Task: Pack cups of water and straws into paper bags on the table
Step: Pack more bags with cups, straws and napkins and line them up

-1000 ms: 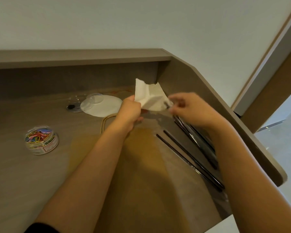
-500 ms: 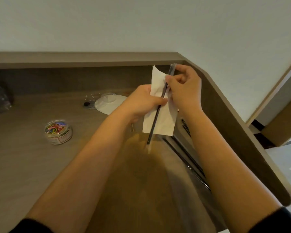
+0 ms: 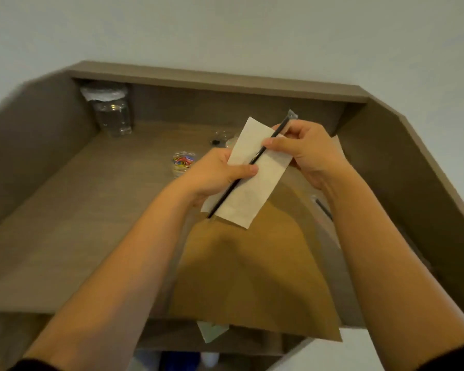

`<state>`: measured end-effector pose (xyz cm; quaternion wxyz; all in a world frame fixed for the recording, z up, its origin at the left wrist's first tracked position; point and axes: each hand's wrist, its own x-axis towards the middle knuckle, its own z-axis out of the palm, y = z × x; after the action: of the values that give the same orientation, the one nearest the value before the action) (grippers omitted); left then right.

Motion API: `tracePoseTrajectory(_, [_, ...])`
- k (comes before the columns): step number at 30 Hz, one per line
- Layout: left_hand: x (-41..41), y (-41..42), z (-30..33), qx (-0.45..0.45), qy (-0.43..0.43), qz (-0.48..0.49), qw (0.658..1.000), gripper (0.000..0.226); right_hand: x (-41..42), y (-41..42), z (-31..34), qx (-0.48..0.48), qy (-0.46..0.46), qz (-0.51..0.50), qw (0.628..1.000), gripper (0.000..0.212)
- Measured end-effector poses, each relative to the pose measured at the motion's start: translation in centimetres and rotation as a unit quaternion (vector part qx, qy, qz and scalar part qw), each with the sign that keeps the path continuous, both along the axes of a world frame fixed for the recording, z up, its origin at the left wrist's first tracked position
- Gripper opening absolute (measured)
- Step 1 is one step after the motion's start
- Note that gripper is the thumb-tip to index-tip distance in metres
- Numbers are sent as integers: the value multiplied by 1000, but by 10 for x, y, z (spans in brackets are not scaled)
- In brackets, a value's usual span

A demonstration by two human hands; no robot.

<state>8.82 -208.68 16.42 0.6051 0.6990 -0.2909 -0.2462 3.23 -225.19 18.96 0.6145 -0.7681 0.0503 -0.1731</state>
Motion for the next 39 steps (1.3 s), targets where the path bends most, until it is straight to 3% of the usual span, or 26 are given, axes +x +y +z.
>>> tracePoseTrajectory(8, [-55,180,-23,-66,21,73,995,9,-30,184,-3,-4,4,119,993,13])
tracePoseTrajectory(17, [-86,376,-74,-27,50,195,979,8,-34,375,-45,-19,83,245,966,17])
tracePoseTrajectory(22, [-82,457,-107,31,80,248,965,13,-17,458,-75,-137,86,304,939,15])
tracePoseTrajectory(28, [-36,515,-143,188,42,287,938,44,29,525,-128,-196,29,226,954,14])
tracePoseTrajectory(30, [-17,533,-148,234,9,282,931,41,47,541,-145,-175,23,184,967,19])
tracePoseTrajectory(34, [31,574,-153,273,-19,291,917,29,94,558,-165,-135,11,113,984,7])
tracePoseTrajectory(39, [88,602,-158,304,-50,363,879,4,131,579,-183,-145,9,123,982,13])
